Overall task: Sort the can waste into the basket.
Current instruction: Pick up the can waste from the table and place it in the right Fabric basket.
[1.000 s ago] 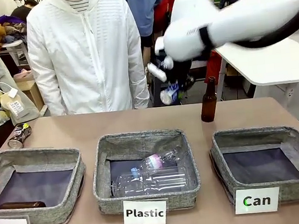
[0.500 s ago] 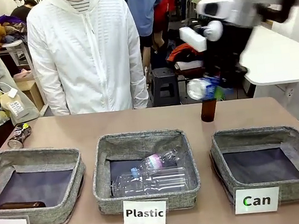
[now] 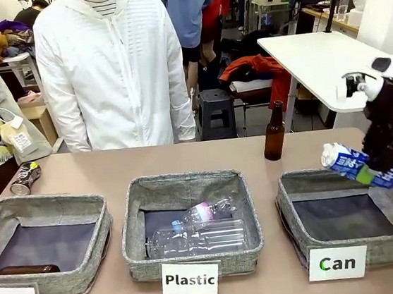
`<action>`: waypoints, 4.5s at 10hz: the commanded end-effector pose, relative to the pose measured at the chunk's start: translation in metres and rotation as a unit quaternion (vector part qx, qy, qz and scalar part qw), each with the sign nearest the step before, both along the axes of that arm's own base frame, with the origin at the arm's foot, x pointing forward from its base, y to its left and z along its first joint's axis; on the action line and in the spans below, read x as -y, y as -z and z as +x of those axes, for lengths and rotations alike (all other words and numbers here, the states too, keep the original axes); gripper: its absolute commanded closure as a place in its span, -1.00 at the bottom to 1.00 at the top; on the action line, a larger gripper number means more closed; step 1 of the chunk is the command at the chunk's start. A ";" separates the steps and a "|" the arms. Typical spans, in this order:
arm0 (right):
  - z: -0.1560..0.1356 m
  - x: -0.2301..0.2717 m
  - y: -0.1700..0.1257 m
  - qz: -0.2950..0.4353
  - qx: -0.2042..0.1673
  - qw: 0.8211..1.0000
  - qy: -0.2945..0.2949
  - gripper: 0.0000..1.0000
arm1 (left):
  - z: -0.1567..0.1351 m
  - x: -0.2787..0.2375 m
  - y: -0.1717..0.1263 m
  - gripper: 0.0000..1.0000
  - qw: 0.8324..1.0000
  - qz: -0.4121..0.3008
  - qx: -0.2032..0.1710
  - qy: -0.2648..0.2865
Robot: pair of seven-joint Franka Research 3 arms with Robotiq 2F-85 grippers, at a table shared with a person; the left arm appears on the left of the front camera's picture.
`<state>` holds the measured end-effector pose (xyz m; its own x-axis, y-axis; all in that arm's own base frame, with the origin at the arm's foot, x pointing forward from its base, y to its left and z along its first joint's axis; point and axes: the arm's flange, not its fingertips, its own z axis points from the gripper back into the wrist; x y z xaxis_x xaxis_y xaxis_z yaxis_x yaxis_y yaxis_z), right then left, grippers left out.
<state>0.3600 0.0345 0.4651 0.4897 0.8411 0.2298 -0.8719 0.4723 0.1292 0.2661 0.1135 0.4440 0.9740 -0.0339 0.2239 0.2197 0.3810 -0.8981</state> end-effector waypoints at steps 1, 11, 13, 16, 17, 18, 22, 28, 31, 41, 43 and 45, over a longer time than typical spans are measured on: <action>-0.003 -0.008 0.000 -0.022 -0.027 0.999 0.028 1.00 | -0.009 0.028 0.022 -1.00 0.999 0.015 0.028 -0.030; 0.011 0.005 0.011 0.003 -0.040 0.999 0.030 -1.00 | 0.000 0.000 0.000 -1.00 1.000 0.000 0.000 0.000; 0.007 0.010 0.017 0.040 -0.017 0.999 0.033 -1.00 | 0.000 0.000 0.000 -1.00 1.000 0.000 0.000 0.000; -0.011 0.045 0.034 0.318 0.123 0.933 0.113 -1.00 | 0.000 0.000 0.000 -1.00 1.000 0.000 0.000 0.000; -0.022 0.067 0.045 0.391 0.143 0.904 0.091 -1.00 | 0.000 0.000 0.000 -1.00 1.000 0.000 0.000 0.000; -0.036 0.094 0.060 0.447 0.143 0.880 0.067 -1.00 | 0.000 0.000 0.000 -1.00 1.000 0.000 0.000 0.000; -0.033 0.163 0.112 0.581 0.051 0.798 0.152 -1.00 | 0.000 0.000 0.000 -1.00 1.000 0.000 0.000 0.000; -0.033 0.174 0.079 0.568 0.105 0.800 0.164 -1.00 | 0.000 0.000 0.000 -1.00 1.000 0.000 0.000 0.000; -0.033 0.174 0.079 0.568 0.105 0.800 0.164 -1.00 | 0.000 0.000 0.000 -1.00 1.000 0.000 0.000 0.000; -0.033 0.174 0.079 0.568 0.105 0.800 0.164 -1.00 | -0.091 -0.163 -0.117 -1.00 0.946 0.090 0.031 -0.311; -0.033 0.174 0.079 0.568 0.105 0.800 0.164 -1.00 | -0.121 -0.170 -0.110 -1.00 0.932 0.084 0.031 -0.352; -0.033 0.174 0.079 0.568 0.105 0.800 0.164 -1.00 | -0.126 -0.167 -0.112 -1.00 0.928 0.097 0.030 -0.359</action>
<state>0.3268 -0.1442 0.3838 0.5019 -0.1104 0.8579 -0.7888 0.3486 0.5063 0.1370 0.2909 0.5545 0.7479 0.5646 0.3491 -0.0697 0.5899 -0.8045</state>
